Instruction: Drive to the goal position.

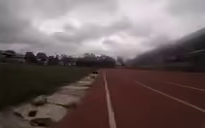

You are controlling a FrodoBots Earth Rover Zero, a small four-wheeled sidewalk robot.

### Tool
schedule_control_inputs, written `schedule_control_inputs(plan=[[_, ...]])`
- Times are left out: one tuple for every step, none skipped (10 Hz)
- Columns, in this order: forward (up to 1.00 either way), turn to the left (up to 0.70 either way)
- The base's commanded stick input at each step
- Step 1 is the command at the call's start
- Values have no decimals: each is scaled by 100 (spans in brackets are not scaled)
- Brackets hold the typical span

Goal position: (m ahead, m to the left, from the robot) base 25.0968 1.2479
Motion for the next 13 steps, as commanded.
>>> schedule_control_inputs(plan=[[70, -35], [70, -35], [70, -35], [70, -35], [70, -35], [70, -35], [70, -35], [70, 0], [70, 0], [70, 0], [70, 0], [70, 0], [70, 0]])
